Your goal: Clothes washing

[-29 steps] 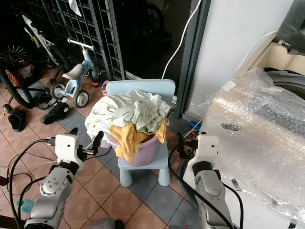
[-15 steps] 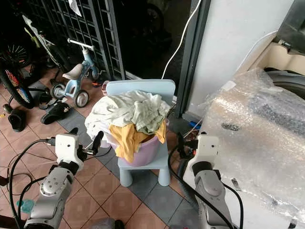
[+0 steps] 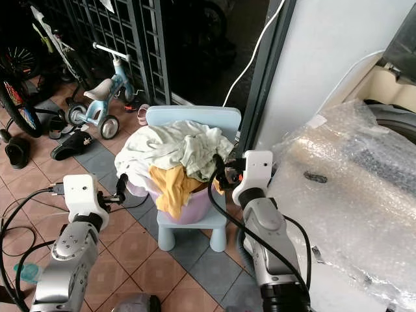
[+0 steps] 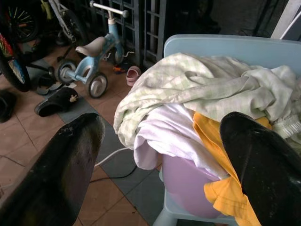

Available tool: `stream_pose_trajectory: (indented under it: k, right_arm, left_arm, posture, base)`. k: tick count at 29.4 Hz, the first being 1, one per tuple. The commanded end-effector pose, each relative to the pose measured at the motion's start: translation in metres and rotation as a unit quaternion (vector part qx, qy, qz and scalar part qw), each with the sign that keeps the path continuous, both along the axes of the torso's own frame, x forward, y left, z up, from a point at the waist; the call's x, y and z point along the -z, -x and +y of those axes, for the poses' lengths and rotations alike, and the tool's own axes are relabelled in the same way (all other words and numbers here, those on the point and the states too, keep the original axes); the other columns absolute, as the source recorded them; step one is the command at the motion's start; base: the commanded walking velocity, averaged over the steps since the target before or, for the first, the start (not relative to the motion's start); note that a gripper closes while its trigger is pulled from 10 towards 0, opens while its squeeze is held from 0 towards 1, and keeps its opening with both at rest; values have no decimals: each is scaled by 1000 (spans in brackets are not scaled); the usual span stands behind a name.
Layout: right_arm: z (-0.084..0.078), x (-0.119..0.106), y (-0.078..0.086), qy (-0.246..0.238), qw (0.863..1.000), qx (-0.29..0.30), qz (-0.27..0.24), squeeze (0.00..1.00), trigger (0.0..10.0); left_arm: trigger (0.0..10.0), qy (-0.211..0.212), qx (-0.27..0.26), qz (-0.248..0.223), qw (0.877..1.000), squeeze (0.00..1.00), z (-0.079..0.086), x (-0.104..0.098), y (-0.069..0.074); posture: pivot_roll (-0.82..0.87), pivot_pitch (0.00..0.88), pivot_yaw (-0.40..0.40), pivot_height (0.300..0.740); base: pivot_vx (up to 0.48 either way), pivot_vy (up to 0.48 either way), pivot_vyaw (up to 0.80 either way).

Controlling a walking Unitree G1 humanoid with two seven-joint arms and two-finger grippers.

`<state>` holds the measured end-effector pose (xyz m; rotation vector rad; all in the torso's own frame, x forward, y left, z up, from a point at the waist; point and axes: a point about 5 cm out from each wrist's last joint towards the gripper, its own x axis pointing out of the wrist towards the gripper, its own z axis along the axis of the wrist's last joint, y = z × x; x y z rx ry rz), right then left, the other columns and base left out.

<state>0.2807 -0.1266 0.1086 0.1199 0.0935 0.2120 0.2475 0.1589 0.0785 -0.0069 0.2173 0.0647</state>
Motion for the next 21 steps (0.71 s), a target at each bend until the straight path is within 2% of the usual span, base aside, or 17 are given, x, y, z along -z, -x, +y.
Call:
stream_pose_trajectory:
  k: [1,4,10,15,21]
  right_arm:
    - [2,3,-3,-1,1000,-5,11,0,10000]
    - [1,6,-5,1,1000,-3,16,0,10000]
    - [0,3,-9,0,1000,-1,16,0,10000]
    - [-4,7,-8,-8,1000,13,21,0,10000]
    - [-8,14,-6,-23,999,38,27,0,10000]
  left_arm:
    - [10000,-6,-7,9,1000,0,5,1,3]
    - [10000,-13,1,12,1000,0,4,1,3]
    - [10000,-9,-17,20,1000,0,8,0,4]
    - [10000,-8,-21,21,1000,0,8,0,2]
    - [10000,-5,-20,28,999,0,8,1,0]
  posture:
    - [-33,22,-16,740]
    - [-27,23,-16,740]
    - [-36,18,-10,740]
    - [-33,9,-10,740]
    - [-21,0,8,740]
  base:
    - [0,0,794]
    - [0,0,790]
    - [0,0,715]
    - [52,0,0]
    - [289,309,0]
